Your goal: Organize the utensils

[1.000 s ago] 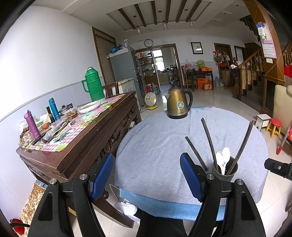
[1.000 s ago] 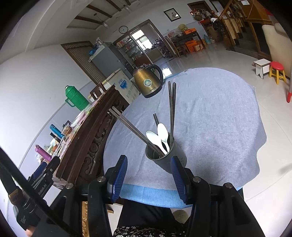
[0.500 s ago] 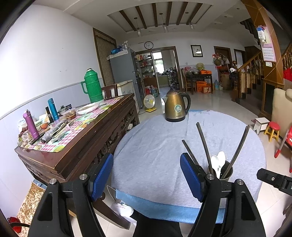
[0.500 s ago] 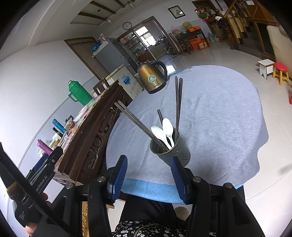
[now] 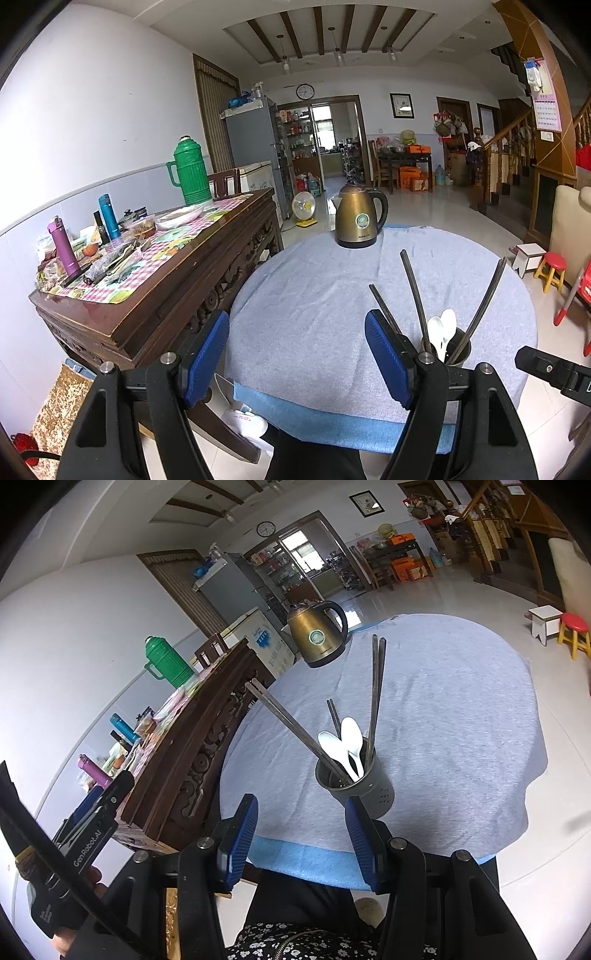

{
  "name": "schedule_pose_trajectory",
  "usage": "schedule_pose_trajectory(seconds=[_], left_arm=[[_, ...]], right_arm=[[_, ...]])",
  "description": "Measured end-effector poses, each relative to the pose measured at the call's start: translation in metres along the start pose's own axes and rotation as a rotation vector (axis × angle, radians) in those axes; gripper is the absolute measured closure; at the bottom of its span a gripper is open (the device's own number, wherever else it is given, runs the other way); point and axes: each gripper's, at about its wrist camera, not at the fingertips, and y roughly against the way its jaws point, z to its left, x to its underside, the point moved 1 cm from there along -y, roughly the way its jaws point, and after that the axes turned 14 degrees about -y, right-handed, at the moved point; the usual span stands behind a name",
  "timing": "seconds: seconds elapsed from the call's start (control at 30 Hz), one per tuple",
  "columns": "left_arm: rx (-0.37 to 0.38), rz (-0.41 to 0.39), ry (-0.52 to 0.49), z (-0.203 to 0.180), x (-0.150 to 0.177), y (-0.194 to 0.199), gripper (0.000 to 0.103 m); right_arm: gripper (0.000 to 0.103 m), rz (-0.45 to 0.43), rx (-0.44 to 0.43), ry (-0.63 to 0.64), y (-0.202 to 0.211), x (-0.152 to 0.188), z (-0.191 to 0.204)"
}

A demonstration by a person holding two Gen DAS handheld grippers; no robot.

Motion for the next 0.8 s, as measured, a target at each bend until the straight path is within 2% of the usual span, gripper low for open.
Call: schedule_pose_trajectory(seconds=[0.8], left_arm=[[-0.009,-0.011,0.007,-0.0040,-0.0042,0.0063,0.025]], right_arm=[[0.051,0.002,-0.013,0.002,0.0043,-0.0013,0.0046]])
